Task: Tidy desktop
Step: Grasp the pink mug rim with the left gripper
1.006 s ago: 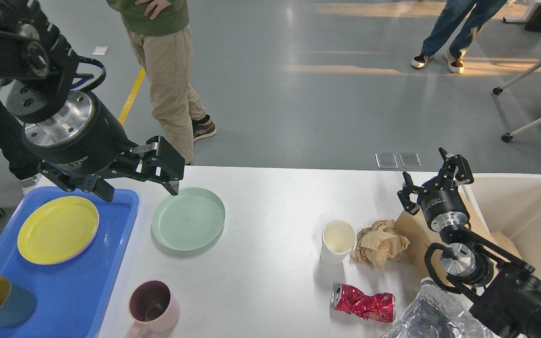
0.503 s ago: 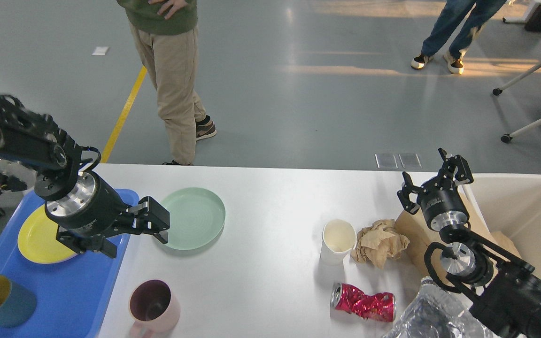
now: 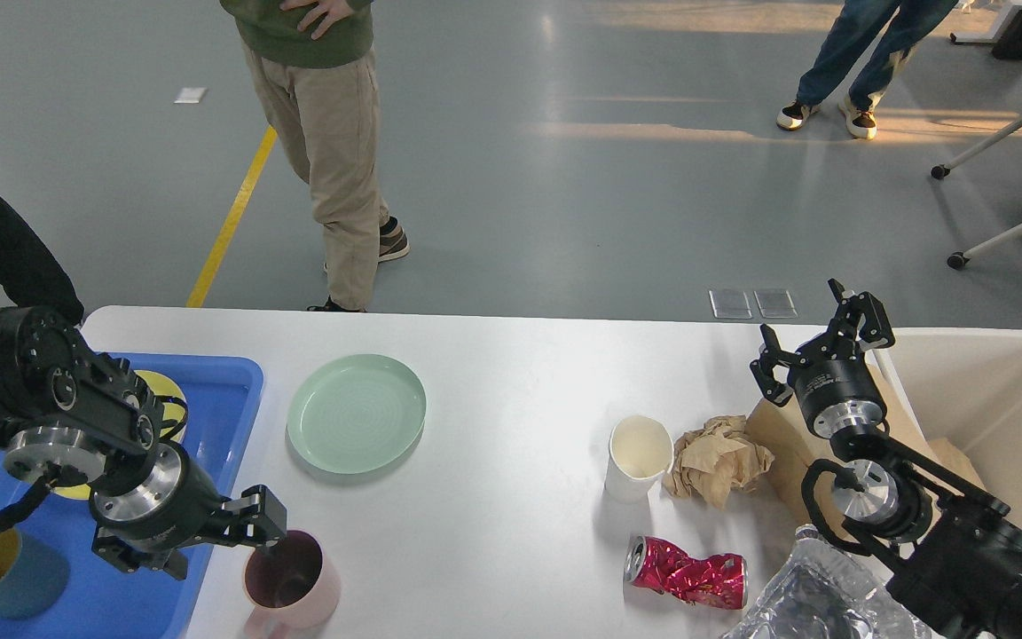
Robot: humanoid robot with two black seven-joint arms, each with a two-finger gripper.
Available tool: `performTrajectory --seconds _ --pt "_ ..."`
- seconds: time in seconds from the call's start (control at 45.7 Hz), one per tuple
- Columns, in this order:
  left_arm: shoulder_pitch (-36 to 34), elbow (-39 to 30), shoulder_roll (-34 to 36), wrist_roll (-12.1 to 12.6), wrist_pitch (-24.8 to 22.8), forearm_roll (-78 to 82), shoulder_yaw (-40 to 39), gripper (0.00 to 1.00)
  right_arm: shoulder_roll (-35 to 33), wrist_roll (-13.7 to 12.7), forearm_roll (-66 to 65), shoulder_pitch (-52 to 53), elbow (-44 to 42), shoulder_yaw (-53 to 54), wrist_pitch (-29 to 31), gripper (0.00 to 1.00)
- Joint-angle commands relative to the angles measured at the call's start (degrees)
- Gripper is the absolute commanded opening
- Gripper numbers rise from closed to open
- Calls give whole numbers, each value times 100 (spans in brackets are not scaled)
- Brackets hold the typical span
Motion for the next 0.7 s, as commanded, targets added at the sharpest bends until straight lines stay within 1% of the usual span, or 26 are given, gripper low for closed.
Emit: performTrajectory --seconds 0.0,0.131,0.219,0.306,0.372,0.415,0.547,0.612,0.678 --pt "461 145 62 138 312 178 -53 86 -4 -1 -4 0 -9 1 0 100" --pt "707 242 107 120 708 248 -97 79 -4 -1 -4 0 -1 -8 0 100" --pt "979 426 80 120 866 248 -281 75 -4 -1 -4 0 -1 1 0 100" --pt "1226 594 45 120 875 257 -422 71 -4 -1 -4 0 -1 1 0 100" --pt "1358 664 19 120 875 266 -493 65 -4 -1 5 0 -1 1 0 100" --pt "1428 690 1 129 875 266 -510 58 5 -1 -4 0 -1 1 0 100" --pt "1552 778 -43 173 876 266 -510 31 5 -1 5 0 -1 -8 0 100" --pt "1552 805 -34 173 875 266 -519 24 -4 -1 5 0 -1 1 0 100" --pt "1560 822 -34 173 875 266 -519 8 -4 -1 -4 0 -1 1 0 100"
